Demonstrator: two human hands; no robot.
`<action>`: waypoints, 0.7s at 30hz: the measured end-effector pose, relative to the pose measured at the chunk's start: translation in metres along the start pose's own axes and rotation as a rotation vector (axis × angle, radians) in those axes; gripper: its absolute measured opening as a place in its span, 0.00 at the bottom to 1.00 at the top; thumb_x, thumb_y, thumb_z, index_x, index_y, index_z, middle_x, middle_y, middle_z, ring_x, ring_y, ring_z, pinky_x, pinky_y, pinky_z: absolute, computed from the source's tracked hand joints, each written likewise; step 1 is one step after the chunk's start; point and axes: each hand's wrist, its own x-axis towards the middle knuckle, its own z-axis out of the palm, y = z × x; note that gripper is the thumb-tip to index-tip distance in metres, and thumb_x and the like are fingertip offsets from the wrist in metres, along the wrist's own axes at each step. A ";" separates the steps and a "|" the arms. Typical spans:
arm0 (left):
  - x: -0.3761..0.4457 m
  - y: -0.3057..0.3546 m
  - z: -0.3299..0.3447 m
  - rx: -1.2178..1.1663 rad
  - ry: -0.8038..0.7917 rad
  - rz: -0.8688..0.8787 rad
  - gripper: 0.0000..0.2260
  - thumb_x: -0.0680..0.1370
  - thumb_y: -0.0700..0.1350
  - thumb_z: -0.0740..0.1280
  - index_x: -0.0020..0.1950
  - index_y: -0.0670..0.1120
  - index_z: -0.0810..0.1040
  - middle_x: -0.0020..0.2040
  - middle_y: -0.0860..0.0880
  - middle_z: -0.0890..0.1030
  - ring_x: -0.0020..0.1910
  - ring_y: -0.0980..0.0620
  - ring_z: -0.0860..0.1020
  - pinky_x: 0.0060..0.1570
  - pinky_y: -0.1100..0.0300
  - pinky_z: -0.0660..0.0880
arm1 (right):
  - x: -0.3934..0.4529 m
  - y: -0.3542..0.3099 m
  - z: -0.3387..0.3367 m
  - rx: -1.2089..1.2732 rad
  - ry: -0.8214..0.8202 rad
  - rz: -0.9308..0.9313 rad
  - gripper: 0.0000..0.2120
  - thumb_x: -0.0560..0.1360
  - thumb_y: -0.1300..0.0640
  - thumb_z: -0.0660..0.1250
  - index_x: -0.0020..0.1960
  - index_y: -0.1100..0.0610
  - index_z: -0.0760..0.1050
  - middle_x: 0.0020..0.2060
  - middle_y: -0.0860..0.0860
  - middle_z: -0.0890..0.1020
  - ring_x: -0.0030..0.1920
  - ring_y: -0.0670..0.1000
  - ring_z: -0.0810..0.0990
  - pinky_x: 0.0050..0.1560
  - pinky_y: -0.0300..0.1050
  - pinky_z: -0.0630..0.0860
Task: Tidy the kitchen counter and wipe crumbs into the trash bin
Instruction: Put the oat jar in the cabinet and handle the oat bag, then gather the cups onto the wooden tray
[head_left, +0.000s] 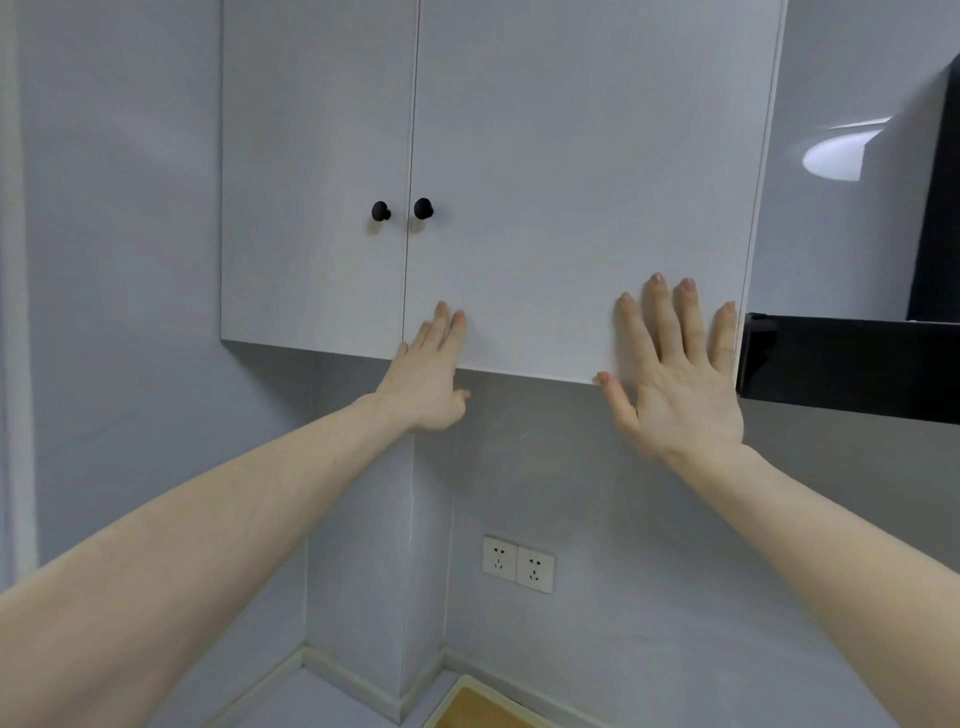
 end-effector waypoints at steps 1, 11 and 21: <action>-0.007 0.001 -0.001 -0.020 -0.057 0.005 0.44 0.78 0.46 0.67 0.84 0.48 0.39 0.83 0.48 0.36 0.83 0.46 0.46 0.81 0.50 0.51 | -0.003 -0.002 -0.001 0.023 -0.022 -0.009 0.39 0.79 0.40 0.57 0.83 0.55 0.47 0.82 0.56 0.44 0.81 0.62 0.39 0.77 0.71 0.42; -0.148 0.044 -0.029 0.041 -0.153 0.127 0.35 0.77 0.42 0.65 0.83 0.51 0.57 0.84 0.49 0.51 0.83 0.47 0.50 0.81 0.51 0.51 | -0.086 -0.041 -0.044 0.576 -0.252 -0.051 0.34 0.75 0.55 0.70 0.79 0.51 0.63 0.81 0.54 0.57 0.81 0.55 0.56 0.80 0.62 0.48; -0.406 0.070 -0.040 -0.013 -0.258 -0.123 0.25 0.80 0.48 0.66 0.77 0.57 0.67 0.80 0.57 0.62 0.79 0.56 0.59 0.76 0.64 0.52 | -0.243 -0.118 -0.140 1.208 -0.628 -0.103 0.30 0.78 0.53 0.71 0.77 0.46 0.66 0.76 0.39 0.65 0.76 0.41 0.63 0.73 0.34 0.57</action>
